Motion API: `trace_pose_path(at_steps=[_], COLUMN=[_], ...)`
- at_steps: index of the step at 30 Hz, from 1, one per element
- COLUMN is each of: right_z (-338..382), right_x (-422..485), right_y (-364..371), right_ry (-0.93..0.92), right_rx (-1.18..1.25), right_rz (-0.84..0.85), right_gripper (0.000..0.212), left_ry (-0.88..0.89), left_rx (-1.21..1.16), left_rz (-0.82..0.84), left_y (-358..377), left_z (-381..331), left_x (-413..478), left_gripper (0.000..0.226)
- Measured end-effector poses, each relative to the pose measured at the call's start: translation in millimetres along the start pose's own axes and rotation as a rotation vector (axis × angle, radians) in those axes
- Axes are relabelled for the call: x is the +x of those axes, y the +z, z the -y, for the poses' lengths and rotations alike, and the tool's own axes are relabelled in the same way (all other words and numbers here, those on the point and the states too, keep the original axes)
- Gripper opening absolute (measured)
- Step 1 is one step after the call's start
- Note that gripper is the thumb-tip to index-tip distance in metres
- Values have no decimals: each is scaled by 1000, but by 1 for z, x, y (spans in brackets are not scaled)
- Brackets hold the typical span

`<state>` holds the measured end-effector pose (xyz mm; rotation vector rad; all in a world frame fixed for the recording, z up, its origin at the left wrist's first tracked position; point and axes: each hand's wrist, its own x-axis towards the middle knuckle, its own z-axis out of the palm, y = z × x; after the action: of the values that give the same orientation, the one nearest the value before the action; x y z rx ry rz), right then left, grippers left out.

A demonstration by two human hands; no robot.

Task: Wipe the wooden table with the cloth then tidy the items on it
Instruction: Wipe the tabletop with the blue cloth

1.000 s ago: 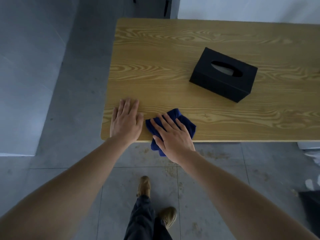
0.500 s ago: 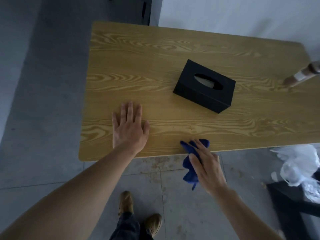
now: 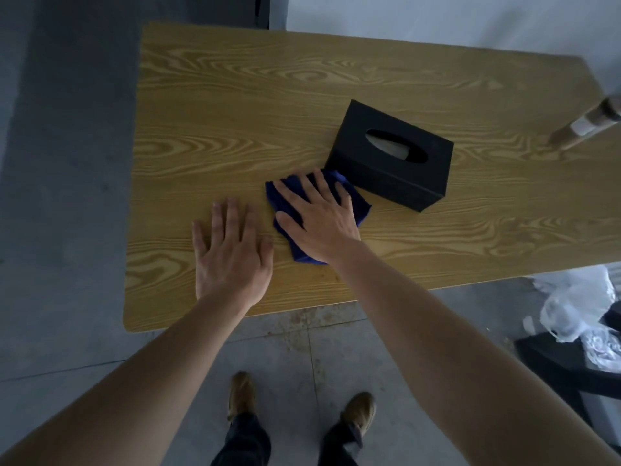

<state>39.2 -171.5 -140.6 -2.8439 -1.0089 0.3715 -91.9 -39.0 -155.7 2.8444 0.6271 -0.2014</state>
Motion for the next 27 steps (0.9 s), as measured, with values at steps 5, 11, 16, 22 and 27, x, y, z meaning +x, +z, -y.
trace_pose_path(at_steps=[5, 11, 16, 22, 27], right_z=[-10, -37, -59, -94, -131], right_x=[-23, -66, -101, -132, -159], right_y=[1, 1, 7, 12, 18], right_ry=[-15, -65, -143, -212, -219], right_rx=[-31, -41, -14, 0, 3], right_rz=[39, 66, 38, 19, -38], right_gripper=[70, 74, 64, 58, 58], left_ry=[-14, -48, -102, -88, -51], left_rx=[15, 61, 20, -38, -48], left_rz=[-33, -7, 34, 8, 1], left_y=[2, -1, -6, -1, 10], left_z=[-1, -5, -14, -73, -120], left_x=[-1, -1, -2, -17, -18], left_gripper=[69, 69, 68, 66, 67])
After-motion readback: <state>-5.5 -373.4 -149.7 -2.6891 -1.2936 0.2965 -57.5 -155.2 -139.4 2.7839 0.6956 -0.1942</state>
